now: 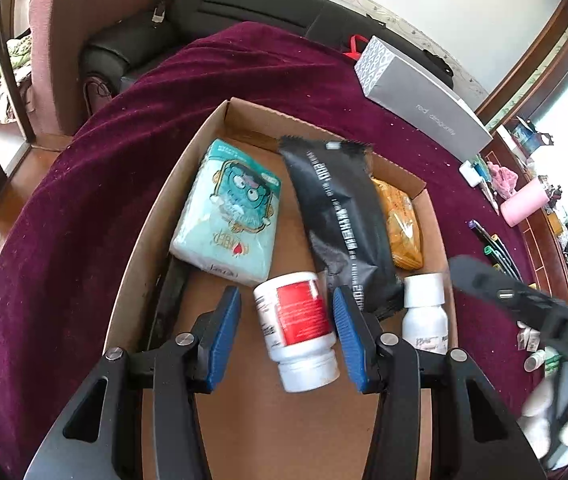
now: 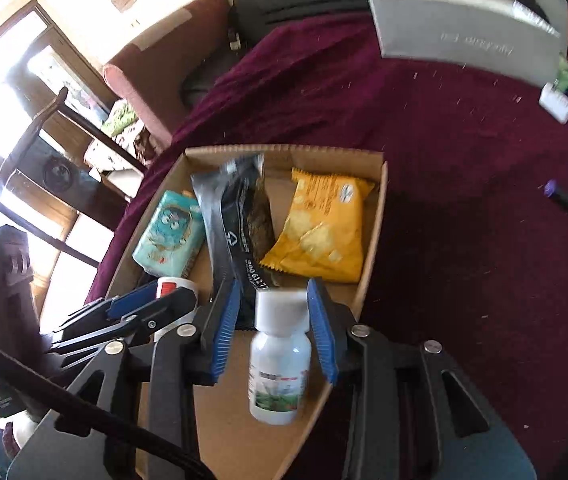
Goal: Organize objects
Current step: 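Carry both bottles into the tray and open both tools to release them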
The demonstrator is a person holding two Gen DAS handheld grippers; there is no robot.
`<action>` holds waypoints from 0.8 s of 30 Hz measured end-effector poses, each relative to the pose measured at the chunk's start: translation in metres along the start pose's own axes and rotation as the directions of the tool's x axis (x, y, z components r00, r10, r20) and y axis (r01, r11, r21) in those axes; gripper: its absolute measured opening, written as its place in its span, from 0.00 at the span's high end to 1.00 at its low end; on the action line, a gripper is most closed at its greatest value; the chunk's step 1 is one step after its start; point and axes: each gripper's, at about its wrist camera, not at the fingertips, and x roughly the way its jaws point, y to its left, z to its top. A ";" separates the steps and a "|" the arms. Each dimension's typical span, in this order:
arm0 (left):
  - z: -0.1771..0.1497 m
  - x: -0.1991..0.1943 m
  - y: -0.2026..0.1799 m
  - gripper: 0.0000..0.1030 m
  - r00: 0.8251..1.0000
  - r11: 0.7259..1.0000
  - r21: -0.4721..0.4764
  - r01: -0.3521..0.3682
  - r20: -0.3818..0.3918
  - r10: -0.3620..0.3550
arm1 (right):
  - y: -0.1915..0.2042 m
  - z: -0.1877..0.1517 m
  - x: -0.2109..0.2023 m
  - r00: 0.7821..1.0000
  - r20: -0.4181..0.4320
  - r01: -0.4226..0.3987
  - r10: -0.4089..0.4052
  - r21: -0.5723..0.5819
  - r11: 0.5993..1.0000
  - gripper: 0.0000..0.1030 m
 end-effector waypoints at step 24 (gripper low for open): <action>-0.074 -0.065 -0.045 0.51 0.982 0.996 0.077 0.043 0.179 -0.056 | -0.132 -0.094 -0.147 0.971 0.238 -0.029 -0.024 0.217 0.976 0.45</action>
